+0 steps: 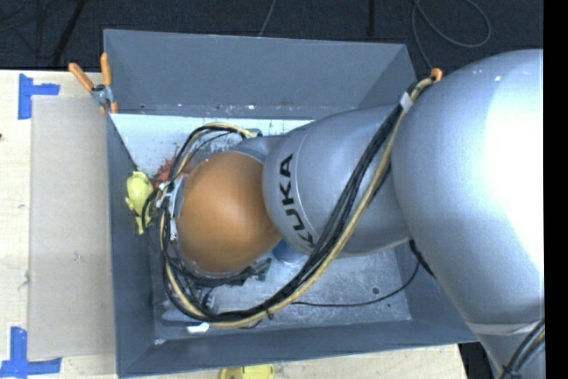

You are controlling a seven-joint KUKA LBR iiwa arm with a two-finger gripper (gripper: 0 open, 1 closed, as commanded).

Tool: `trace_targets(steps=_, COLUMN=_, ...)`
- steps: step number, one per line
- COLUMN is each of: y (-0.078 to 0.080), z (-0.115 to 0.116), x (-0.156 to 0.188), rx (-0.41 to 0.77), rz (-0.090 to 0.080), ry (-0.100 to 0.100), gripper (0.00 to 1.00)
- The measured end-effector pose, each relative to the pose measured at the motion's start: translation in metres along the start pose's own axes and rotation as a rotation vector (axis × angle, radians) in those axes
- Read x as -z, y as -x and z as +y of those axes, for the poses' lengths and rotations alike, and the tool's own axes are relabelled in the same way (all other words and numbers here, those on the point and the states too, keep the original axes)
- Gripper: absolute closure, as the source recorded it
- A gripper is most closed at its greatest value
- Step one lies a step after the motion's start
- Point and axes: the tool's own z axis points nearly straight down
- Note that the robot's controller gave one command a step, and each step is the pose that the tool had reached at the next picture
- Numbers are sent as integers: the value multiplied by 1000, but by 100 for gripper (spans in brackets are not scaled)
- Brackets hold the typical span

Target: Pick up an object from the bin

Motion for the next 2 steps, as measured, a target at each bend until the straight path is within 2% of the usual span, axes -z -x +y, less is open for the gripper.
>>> trace_targets(steps=2, y=-2, z=2, x=20, rx=-1, rz=9, ry=6, gripper=100)
